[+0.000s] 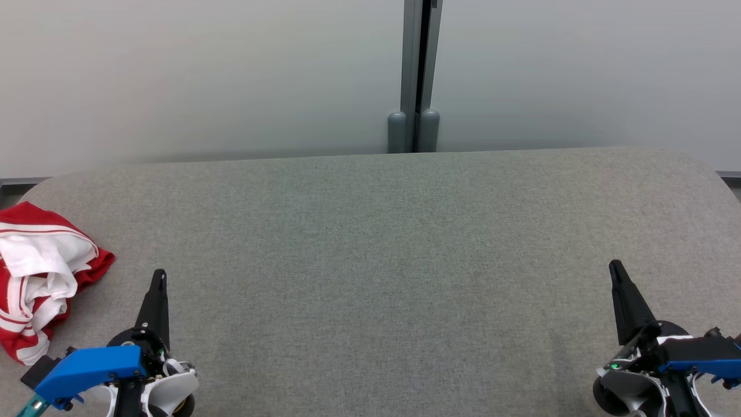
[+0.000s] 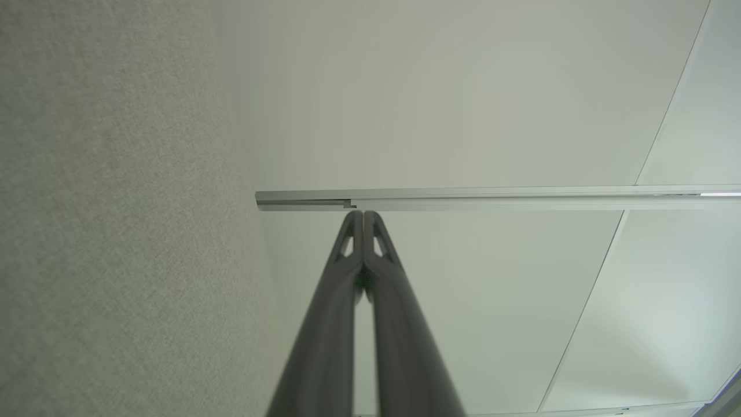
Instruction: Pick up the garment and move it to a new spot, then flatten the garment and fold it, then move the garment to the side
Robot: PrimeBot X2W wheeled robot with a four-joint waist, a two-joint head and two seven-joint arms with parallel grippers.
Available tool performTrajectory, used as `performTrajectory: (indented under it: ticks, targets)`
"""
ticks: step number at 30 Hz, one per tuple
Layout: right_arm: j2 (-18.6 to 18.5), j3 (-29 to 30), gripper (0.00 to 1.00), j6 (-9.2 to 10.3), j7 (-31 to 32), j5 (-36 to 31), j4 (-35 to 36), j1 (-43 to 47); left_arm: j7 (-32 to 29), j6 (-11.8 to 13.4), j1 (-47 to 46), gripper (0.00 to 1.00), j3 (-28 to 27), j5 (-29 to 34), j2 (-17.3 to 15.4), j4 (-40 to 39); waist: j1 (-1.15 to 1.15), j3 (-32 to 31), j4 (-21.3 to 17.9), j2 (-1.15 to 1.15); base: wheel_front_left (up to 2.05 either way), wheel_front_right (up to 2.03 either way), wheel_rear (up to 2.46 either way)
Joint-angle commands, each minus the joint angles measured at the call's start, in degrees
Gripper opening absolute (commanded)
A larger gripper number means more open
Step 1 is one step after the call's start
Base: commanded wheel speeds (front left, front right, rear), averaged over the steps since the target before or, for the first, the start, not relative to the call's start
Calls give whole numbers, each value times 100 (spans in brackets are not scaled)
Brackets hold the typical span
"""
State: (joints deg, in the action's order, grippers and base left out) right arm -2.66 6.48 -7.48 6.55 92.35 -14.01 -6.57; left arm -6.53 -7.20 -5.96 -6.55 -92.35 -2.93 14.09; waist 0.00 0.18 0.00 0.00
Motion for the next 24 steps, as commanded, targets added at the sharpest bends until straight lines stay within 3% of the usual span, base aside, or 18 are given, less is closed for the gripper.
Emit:
performTrajectory:
  ticks: [1, 24]
  targets:
    - [-41, 13, 0, -2, 16, 16, 19, 73, -20, -54, -48, 0, -2, -14, 15, -31, 0, 0, 0, 0, 0, 0, 0]
    - [-41, 13, 0, -2, 16, 16, 19, 73, -20, -53, -48, 0, -2, -14, 15, -32, 0, 0, 0, 0, 0, 0, 0]
